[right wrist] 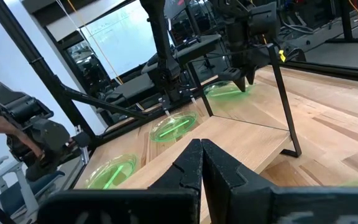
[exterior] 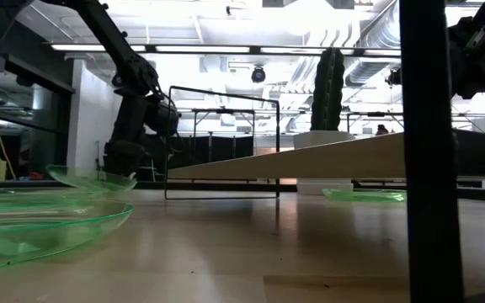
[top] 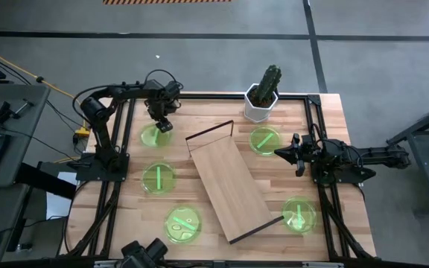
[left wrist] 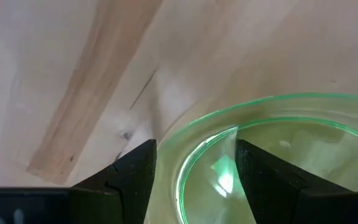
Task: Place and stack plates onto a shelf
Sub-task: Put the top left green plate on the shelf
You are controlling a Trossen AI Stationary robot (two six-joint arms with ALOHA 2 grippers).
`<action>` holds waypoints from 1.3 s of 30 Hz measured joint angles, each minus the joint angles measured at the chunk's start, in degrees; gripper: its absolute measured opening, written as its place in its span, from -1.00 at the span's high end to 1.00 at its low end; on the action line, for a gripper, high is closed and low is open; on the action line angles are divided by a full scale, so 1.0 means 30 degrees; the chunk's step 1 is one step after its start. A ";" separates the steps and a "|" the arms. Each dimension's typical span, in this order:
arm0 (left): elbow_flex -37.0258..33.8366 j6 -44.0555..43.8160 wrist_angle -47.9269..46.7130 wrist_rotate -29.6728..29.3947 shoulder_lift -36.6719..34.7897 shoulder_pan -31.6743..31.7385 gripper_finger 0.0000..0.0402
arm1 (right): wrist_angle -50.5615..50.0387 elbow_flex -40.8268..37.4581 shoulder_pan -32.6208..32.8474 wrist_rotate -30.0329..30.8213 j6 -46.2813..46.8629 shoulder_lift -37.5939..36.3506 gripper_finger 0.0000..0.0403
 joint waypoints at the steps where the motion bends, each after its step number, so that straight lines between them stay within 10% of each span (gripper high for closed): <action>1: 0.0002 0.0101 -0.0007 -0.0053 0.0005 -0.0002 -0.04 | -0.0007 -0.0002 -0.0007 -0.0002 -0.0017 0.0002 1.00; 39: 0.0962 0.1078 -0.1530 -0.1448 0.1178 0.0100 0.11 | 0.0000 -0.0002 -0.0002 0.0000 0.0000 0.0007 1.00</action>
